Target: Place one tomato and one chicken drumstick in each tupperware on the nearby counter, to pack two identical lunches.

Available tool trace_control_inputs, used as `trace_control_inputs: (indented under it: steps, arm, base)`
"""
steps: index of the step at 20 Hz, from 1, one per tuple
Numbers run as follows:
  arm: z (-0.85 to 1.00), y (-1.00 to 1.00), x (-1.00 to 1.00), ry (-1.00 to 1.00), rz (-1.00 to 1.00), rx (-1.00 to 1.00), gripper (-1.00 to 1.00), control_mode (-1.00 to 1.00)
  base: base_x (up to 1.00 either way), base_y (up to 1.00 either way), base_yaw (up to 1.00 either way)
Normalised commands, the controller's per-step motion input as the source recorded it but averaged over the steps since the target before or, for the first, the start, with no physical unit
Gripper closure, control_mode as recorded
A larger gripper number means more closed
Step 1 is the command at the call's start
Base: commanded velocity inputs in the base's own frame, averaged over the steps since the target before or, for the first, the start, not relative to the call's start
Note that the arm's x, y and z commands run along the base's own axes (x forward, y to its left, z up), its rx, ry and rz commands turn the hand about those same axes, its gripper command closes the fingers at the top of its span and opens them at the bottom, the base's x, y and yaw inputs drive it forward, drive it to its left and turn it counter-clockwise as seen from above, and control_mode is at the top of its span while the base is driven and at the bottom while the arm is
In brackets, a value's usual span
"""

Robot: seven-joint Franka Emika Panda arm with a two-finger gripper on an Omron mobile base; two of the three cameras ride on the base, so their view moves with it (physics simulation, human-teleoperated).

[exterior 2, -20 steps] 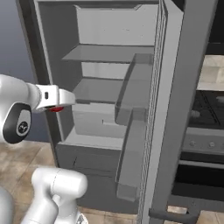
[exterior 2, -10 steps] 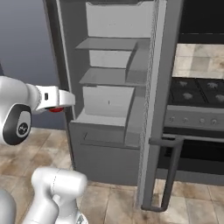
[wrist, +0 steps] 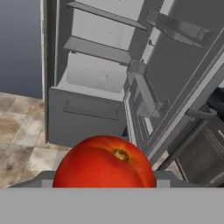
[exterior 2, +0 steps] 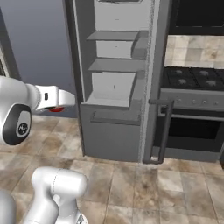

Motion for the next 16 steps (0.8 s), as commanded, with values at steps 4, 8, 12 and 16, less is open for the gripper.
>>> trace_control_inputs:
  steps: [4,8,12,16]
  arm:
    - [0.0,0.0,0.0,0.0,0.0,0.0,1.0,1.0]
    - [0.0,0.0,0.0,0.0,0.0,0.0,1.0,1.0]
    - [0.0,0.0,0.0,0.0,0.0,0.0,1.0,1.0]
    - [0.0,0.0,0.0,0.0,0.0,0.0,1.0,1.0]
  base:
    - [-0.33,-0.57,-0.02]
    - [-0.01,-0.9,-0.04]
    - [-0.03,-0.99,-0.07]
    - [0.0,-1.0,-0.09]
